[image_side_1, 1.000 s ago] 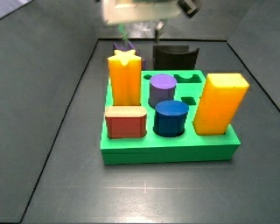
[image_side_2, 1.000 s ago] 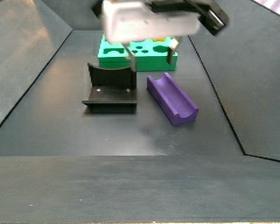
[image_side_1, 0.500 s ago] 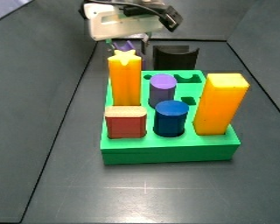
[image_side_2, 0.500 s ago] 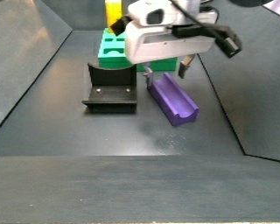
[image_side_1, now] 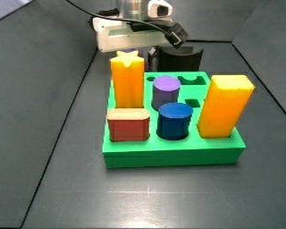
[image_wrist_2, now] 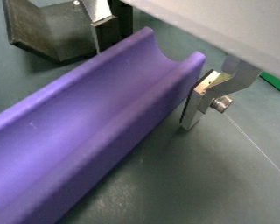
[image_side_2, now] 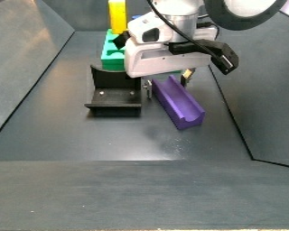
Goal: Pick up the arch object. Move up. Place the arch object on the fixture. Regrasp the arch object. Move to above the board. Insert the arch object.
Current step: Pick up the arch object.
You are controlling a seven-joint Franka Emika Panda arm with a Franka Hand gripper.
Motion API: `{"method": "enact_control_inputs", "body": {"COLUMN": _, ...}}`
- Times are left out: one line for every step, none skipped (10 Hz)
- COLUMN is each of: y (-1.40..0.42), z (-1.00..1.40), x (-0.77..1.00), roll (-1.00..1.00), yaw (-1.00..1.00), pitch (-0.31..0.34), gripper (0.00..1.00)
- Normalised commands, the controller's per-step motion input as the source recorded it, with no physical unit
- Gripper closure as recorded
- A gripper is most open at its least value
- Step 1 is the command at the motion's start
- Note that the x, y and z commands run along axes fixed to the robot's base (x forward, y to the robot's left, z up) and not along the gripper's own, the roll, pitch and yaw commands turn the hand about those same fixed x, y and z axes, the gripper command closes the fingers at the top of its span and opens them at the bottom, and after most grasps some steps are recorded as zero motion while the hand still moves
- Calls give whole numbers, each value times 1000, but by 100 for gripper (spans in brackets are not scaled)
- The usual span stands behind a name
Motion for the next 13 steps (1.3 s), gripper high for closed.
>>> {"method": "enact_control_inputs", "body": {"y": -34, "z": 0, "x": -197, "roll": 0, "yaw": -3, "pitch": 0, "gripper": 0}}
{"method": "enact_control_inputs", "body": {"y": 0, "z": 0, "x": 23, "roll": 0, "yaw": 77, "pitch": 0, "gripper": 0}}
{"method": "enact_control_inputs", "body": {"y": 0, "z": 0, "x": 0, "roll": 0, "yaw": 0, "pitch": 0, "gripper": 100}}
{"method": "enact_control_inputs", "body": {"y": 0, "z": 0, "x": 0, "roll": 0, "yaw": 0, "pitch": 0, "gripper": 100}}
{"method": "enact_control_inputs", "body": {"y": 0, "z": 0, "x": 0, "roll": 0, "yaw": 0, "pitch": 0, "gripper": 100}}
{"method": "enact_control_inputs", "body": {"y": 0, "z": 0, "x": 0, "roll": 0, "yaw": 0, "pitch": 0, "gripper": 100}}
{"method": "enact_control_inputs", "body": {"y": 0, "z": 0, "x": 0, "roll": 0, "yaw": 0, "pitch": 0, "gripper": 100}}
{"method": "enact_control_inputs", "body": {"y": 0, "z": 0, "x": 0, "roll": 0, "yaw": 0, "pitch": 0, "gripper": 100}}
{"method": "enact_control_inputs", "body": {"y": 0, "z": 0, "x": 0, "roll": 0, "yaw": 0, "pitch": 0, "gripper": 100}}
{"method": "enact_control_inputs", "body": {"y": 0, "z": 0, "x": 0, "roll": 0, "yaw": 0, "pitch": 0, "gripper": 100}}
{"method": "enact_control_inputs", "body": {"y": 0, "z": 0, "x": 0, "roll": 0, "yaw": 0, "pitch": 0, "gripper": 100}}
{"method": "enact_control_inputs", "body": {"y": 0, "z": 0, "x": 0, "roll": 0, "yaw": 0, "pitch": 0, "gripper": 100}}
{"method": "enact_control_inputs", "body": {"y": 0, "z": 0, "x": 0, "roll": 0, "yaw": 0, "pitch": 0, "gripper": 100}}
